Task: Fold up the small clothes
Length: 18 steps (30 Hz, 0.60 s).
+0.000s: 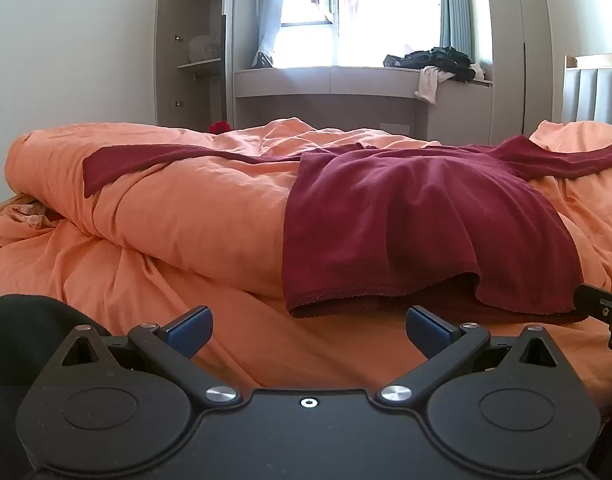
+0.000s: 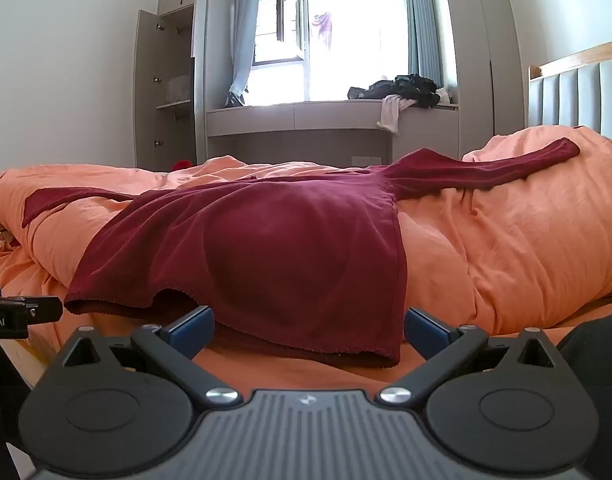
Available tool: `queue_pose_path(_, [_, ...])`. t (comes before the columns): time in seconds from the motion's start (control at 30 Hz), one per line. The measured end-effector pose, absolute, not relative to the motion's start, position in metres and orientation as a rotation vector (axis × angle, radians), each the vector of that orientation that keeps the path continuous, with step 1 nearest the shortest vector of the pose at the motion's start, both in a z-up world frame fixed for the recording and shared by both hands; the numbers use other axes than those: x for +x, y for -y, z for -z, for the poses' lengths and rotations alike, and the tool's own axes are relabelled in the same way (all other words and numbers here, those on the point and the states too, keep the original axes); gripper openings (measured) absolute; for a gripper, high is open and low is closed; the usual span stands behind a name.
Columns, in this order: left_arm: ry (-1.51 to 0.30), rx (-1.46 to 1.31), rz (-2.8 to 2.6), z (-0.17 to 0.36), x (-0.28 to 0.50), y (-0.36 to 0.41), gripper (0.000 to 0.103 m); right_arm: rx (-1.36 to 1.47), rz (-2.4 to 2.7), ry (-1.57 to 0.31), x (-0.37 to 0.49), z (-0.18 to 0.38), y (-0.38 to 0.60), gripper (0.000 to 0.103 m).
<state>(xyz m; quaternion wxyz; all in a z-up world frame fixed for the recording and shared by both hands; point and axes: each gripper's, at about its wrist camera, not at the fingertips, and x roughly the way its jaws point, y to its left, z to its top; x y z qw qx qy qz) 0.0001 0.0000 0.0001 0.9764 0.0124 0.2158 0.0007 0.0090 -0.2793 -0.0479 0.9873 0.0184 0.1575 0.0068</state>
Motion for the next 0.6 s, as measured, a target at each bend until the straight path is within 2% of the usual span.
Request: queue_pose_path(0.6, [-0.451, 0.017, -0.001, -0.001, 0.009, -0.007, 0.103, 0.037, -0.014, -0.317, 0.009, 0.048, 0.28, 0.103])
